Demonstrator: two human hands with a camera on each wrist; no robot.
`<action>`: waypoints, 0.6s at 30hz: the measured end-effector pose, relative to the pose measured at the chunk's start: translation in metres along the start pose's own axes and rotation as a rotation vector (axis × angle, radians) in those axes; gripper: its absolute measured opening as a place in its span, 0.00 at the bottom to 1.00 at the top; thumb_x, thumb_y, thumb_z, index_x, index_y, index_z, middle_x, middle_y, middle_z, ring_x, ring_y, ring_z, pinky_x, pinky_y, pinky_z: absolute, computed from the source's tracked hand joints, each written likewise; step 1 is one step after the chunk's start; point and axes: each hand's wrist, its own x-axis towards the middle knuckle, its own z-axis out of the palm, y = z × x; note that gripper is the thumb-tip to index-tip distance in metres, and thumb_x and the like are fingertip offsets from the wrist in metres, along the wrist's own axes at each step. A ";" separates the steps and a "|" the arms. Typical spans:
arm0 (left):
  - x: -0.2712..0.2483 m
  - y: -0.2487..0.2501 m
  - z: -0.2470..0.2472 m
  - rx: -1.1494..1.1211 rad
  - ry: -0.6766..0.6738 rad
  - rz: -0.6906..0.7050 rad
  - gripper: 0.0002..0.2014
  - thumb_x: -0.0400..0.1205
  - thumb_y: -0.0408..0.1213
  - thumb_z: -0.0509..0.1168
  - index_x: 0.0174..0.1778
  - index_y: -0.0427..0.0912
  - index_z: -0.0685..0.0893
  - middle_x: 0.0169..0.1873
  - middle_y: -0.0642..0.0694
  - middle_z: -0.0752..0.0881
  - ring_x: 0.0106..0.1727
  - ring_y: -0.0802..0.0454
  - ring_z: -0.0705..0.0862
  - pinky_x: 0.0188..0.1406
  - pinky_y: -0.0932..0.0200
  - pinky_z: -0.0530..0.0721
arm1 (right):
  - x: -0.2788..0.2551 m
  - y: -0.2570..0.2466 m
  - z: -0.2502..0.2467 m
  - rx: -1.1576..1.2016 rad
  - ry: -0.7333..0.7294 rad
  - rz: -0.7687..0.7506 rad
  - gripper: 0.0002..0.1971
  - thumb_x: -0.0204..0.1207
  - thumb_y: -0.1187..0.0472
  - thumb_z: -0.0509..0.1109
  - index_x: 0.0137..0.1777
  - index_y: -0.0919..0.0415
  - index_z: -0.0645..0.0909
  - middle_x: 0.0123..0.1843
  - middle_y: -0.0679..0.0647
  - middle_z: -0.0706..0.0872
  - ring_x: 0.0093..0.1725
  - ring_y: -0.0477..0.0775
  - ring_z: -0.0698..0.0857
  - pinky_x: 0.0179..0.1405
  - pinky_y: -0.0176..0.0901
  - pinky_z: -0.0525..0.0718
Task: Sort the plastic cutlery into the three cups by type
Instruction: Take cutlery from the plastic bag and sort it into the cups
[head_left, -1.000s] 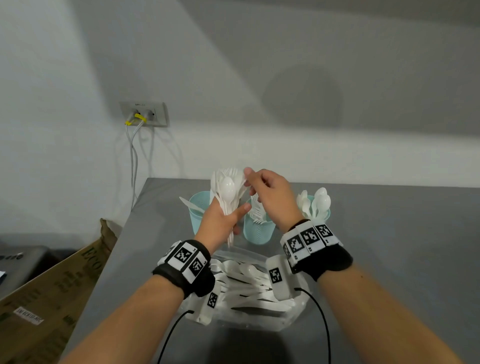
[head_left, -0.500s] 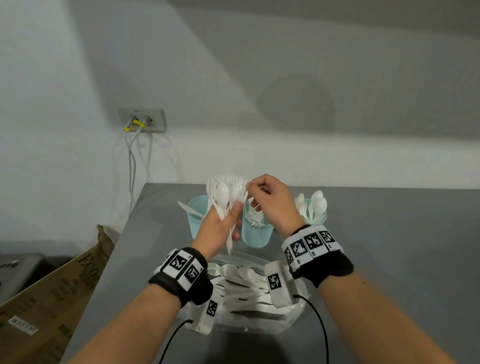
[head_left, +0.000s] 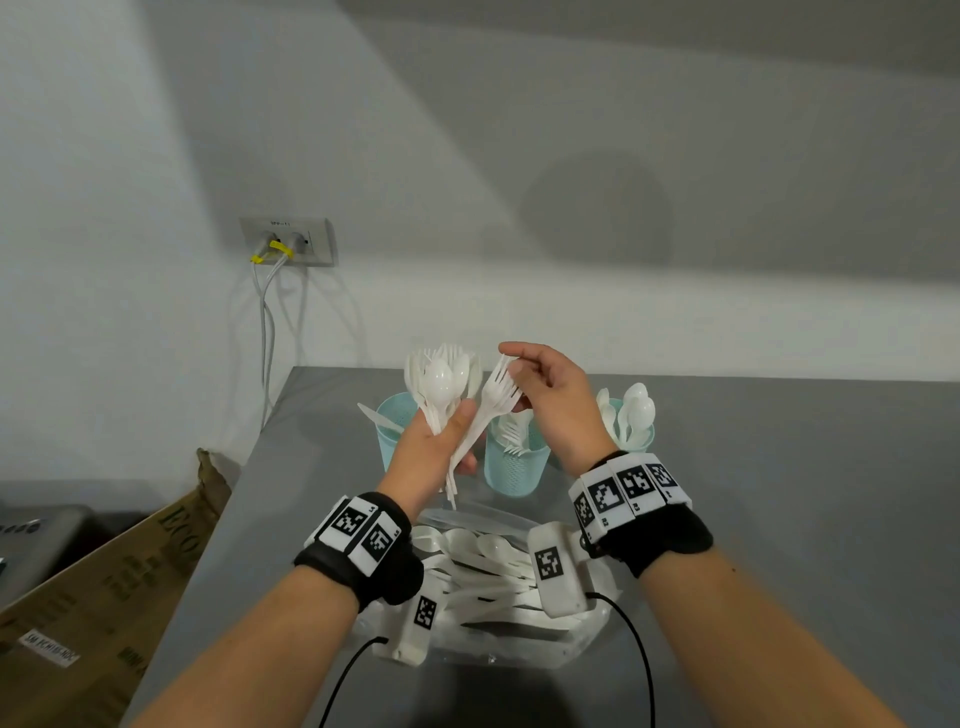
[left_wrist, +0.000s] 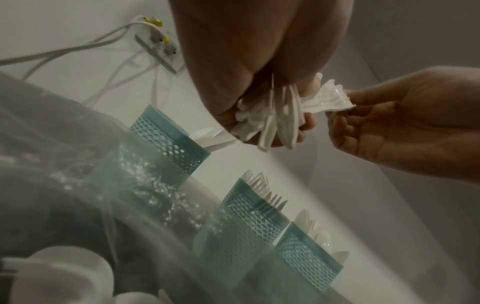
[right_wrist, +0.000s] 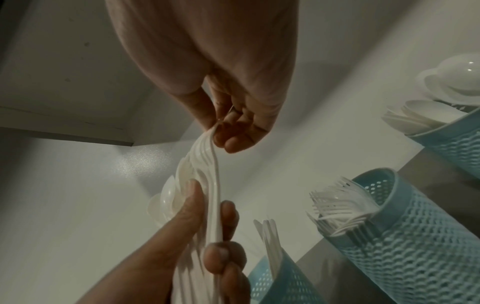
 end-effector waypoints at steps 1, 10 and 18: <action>0.001 0.000 -0.001 0.001 0.010 -0.009 0.17 0.83 0.51 0.60 0.48 0.40 0.83 0.33 0.43 0.84 0.25 0.56 0.80 0.30 0.60 0.85 | 0.000 0.001 -0.001 0.002 -0.003 -0.002 0.12 0.83 0.67 0.60 0.57 0.54 0.82 0.41 0.50 0.82 0.39 0.45 0.80 0.38 0.36 0.80; 0.004 -0.001 0.008 -0.025 0.018 -0.001 0.11 0.84 0.47 0.62 0.54 0.43 0.81 0.35 0.44 0.84 0.27 0.54 0.81 0.29 0.59 0.84 | -0.011 0.014 0.003 0.005 -0.017 -0.032 0.16 0.81 0.65 0.65 0.66 0.49 0.72 0.46 0.55 0.81 0.44 0.50 0.80 0.38 0.34 0.84; 0.009 -0.007 0.000 -0.055 0.081 -0.049 0.06 0.84 0.42 0.62 0.51 0.44 0.79 0.37 0.47 0.84 0.35 0.53 0.85 0.26 0.59 0.86 | 0.021 0.002 -0.038 -0.116 0.252 -0.134 0.13 0.78 0.64 0.68 0.55 0.45 0.75 0.47 0.52 0.82 0.40 0.49 0.79 0.42 0.43 0.85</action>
